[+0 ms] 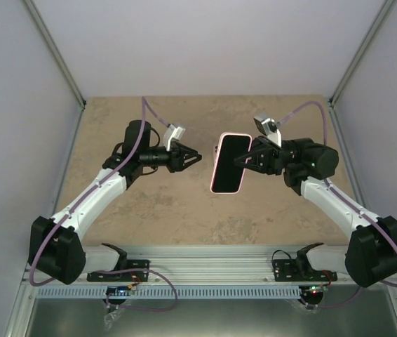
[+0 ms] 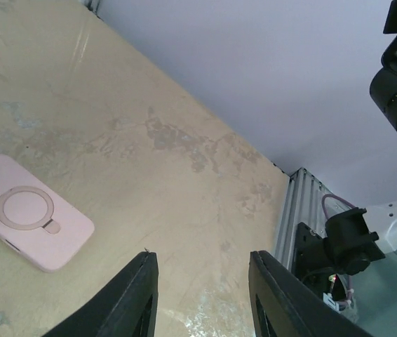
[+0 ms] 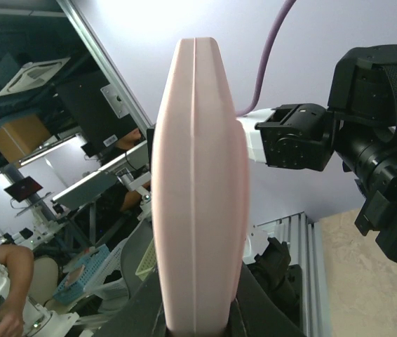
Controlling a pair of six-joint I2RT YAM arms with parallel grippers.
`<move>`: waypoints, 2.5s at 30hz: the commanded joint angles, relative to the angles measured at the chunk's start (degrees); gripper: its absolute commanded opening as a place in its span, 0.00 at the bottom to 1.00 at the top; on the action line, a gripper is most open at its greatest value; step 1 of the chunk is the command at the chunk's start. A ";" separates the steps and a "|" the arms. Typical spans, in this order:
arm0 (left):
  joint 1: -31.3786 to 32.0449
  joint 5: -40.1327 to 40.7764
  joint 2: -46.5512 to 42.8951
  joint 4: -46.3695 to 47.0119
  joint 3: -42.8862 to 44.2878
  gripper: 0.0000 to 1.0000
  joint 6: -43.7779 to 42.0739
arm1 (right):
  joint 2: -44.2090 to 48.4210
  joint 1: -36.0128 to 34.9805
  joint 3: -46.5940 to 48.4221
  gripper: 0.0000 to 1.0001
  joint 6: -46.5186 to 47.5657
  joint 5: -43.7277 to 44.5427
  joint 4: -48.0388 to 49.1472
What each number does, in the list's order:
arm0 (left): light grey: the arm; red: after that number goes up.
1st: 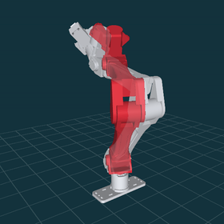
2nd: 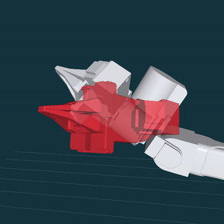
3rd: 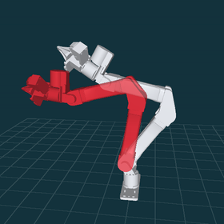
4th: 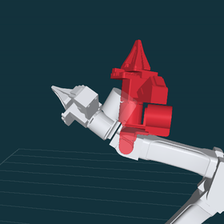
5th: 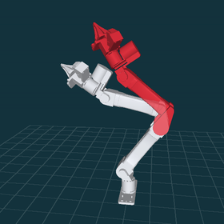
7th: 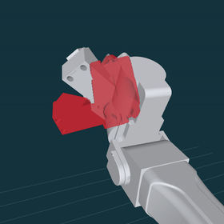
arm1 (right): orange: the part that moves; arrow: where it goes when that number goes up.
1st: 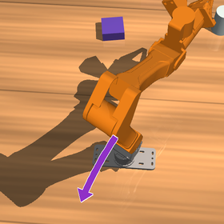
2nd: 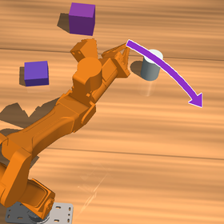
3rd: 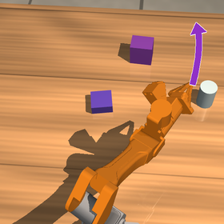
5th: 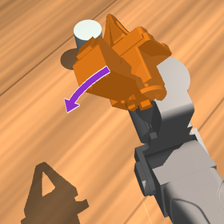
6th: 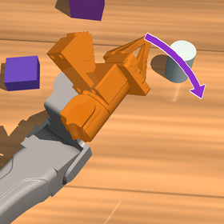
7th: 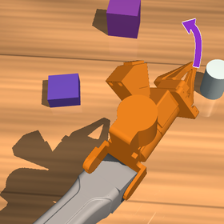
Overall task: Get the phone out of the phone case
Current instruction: Remove the phone case from the phone.
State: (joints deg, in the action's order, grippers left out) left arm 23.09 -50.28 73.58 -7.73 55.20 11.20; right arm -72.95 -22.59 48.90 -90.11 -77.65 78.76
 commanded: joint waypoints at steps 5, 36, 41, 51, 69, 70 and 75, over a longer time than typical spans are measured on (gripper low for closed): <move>0.02 -3.56 -3.29 0.52 2.11 0.48 -1.17 | 1.14 0.09 1.08 0.01 10.58 -1.50 -7.95; 0.64 -12.30 -4.64 -15.40 16.54 0.72 -7.60 | 2.30 -1.00 10.06 0.01 67.90 1.63 -75.80; 0.64 -12.24 -4.26 -15.84 17.27 0.69 -7.86 | 2.98 -1.22 9.98 0.01 72.62 2.76 -80.84; 3.23 -4.98 -2.80 -18.74 18.93 0.67 -10.25 | 2.14 -2.80 10.42 0.00 75.46 4.22 -83.48; 3.19 -1.10 -0.29 -18.01 19.27 0.47 -8.07 | 2.77 -3.77 11.54 0.01 79.36 3.57 -87.82; 3.19 -0.77 -0.26 -17.88 19.26 0.47 -7.88 | 2.85 -3.78 11.63 0.00 79.70 3.44 -88.12; 2.03 0.26 0.51 -17.67 18.70 0.40 -6.99 | 3.32 -3.78 11.66 0.01 81.54 1.45 -89.40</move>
State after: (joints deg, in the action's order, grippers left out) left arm 26.26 -53.56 72.77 -25.76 73.45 3.22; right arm -71.57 -25.63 58.02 -11.73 -70.98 -10.92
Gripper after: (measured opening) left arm 0.428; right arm 0.113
